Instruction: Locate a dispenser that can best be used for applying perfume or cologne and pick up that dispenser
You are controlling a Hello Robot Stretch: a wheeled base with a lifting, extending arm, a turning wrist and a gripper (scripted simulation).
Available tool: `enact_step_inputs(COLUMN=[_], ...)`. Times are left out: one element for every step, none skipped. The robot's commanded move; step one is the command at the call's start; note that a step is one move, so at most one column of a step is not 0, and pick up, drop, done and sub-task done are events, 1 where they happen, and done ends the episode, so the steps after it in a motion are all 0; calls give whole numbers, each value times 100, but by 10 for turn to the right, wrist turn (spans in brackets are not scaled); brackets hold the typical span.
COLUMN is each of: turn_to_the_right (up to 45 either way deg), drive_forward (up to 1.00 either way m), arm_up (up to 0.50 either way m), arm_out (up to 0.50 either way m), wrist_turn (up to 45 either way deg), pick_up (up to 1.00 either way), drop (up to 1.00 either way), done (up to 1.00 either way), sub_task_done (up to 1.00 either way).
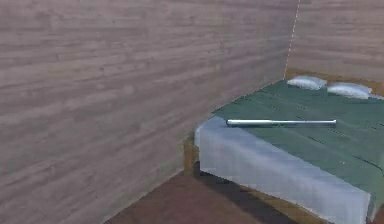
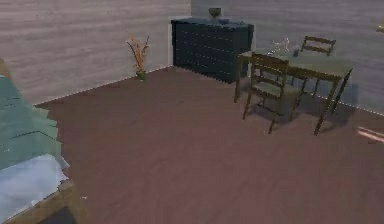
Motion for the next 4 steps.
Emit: enact_step_inputs(turn_to_the_right=[450,300,0,450], drive_forward=[0,0,20,0], arm_up=[0,0,0,0], arm_out=[0,0,0,0], wrist_turn=[0,0,0,0], pick_up=[0,0,0,0], drop=[0,0,0,0], done=[0,0,0,0], sub_task_done=[0,0,0,0])
